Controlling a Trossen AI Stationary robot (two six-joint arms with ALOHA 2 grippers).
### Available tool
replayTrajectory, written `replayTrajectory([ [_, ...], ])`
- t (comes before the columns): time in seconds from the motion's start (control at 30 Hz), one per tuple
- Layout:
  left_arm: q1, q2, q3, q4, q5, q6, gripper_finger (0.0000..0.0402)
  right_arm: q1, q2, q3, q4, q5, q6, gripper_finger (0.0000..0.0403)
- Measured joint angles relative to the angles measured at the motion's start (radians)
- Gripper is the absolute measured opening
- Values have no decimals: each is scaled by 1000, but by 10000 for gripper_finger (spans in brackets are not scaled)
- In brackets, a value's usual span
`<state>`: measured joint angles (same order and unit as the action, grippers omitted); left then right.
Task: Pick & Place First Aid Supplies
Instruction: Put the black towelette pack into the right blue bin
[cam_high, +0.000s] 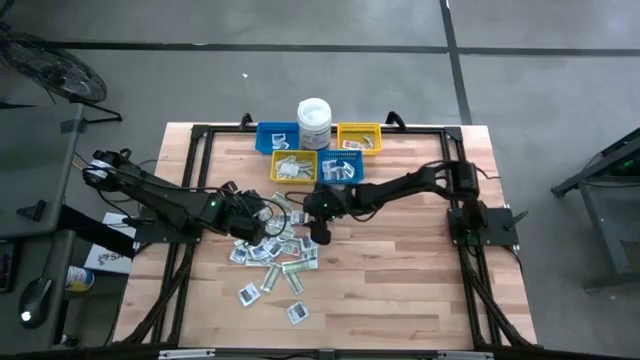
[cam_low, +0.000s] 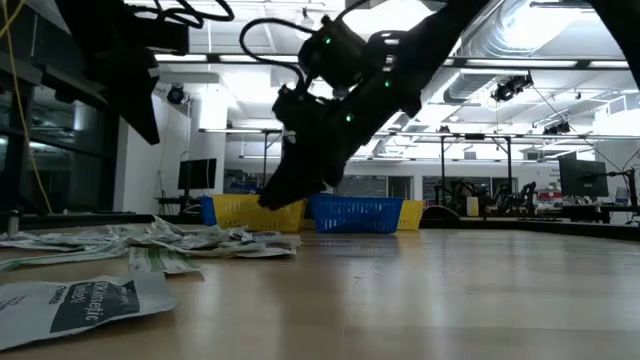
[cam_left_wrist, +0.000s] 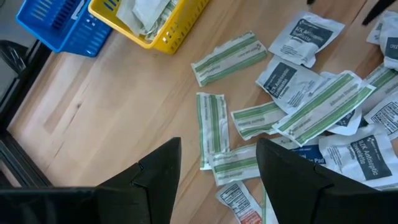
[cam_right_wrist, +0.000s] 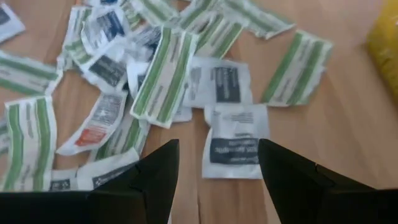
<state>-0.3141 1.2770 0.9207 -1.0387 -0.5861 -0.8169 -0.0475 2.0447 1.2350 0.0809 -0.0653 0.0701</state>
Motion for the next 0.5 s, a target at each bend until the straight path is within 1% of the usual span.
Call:
replayTrajectory([
  [0.17, 0, 0, 0, -3, 0, 0, 206, 7, 40, 0, 17, -57, -74, 213],
  [0.33, 0, 0, 0, -3, 0, 0, 206, 10, 58, 0, 14, -12, -82, 213],
  [0.5, 0, 0, 0, -3, 1, 1, 206, 4, 61, 0, 8, -18, -103, 213],
])
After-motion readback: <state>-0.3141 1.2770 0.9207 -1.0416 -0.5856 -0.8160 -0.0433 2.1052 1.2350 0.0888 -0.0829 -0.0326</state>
